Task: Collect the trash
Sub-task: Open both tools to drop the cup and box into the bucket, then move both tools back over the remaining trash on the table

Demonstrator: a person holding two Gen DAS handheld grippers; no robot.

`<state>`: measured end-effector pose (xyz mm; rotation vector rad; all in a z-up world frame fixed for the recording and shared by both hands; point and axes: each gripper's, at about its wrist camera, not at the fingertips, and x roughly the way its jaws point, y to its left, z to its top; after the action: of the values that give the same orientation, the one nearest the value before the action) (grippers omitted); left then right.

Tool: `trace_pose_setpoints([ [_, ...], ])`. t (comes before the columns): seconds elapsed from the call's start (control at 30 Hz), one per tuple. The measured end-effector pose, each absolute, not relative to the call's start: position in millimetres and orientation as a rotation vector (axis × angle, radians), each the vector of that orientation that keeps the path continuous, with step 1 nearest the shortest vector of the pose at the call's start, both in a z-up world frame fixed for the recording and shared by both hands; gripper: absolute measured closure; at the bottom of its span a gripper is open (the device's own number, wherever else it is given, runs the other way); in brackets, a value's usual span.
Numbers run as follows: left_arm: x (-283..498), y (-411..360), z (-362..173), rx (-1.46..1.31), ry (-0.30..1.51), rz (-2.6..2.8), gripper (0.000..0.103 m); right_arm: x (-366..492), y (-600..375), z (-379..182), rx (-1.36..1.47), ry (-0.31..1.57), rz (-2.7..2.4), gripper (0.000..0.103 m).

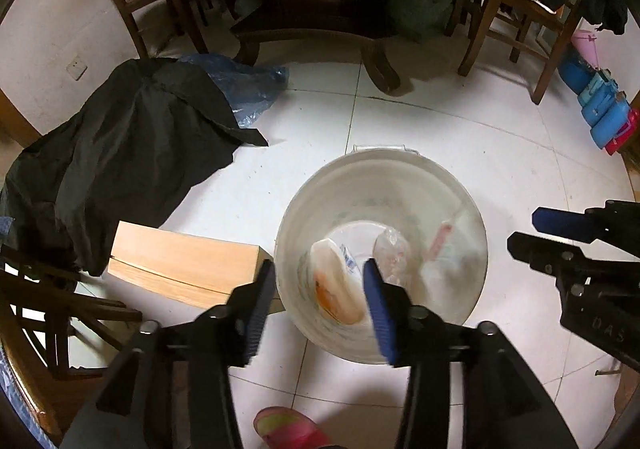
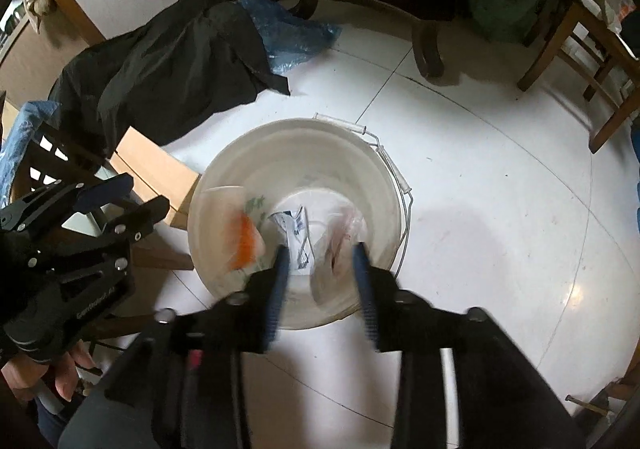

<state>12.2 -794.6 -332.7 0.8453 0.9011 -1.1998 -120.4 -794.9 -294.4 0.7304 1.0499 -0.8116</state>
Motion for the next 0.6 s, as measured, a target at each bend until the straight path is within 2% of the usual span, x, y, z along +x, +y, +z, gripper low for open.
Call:
trace_pose_setpoints([
  [0.03, 12.7, -793.7, -331.8, 0.842, 0.898, -1.198, 0.044, -121.0, -794.6, -293.7, 0.73, 1.046, -0.815, 0.066],
  [0.13, 14.3, -791.9, -327.6, 0.834, 0.893, -1.194, 0.038, -122.8, -795.0, -291.9, 0.729, 1.038, -0.82, 0.066],
  [0.6, 20.0, -780.0, -304.8, 0.798, 0.872, -1.195, 0.036, -125.3, -792.5, -279.7, 0.709, 1.017, -0.843, 0.066],
])
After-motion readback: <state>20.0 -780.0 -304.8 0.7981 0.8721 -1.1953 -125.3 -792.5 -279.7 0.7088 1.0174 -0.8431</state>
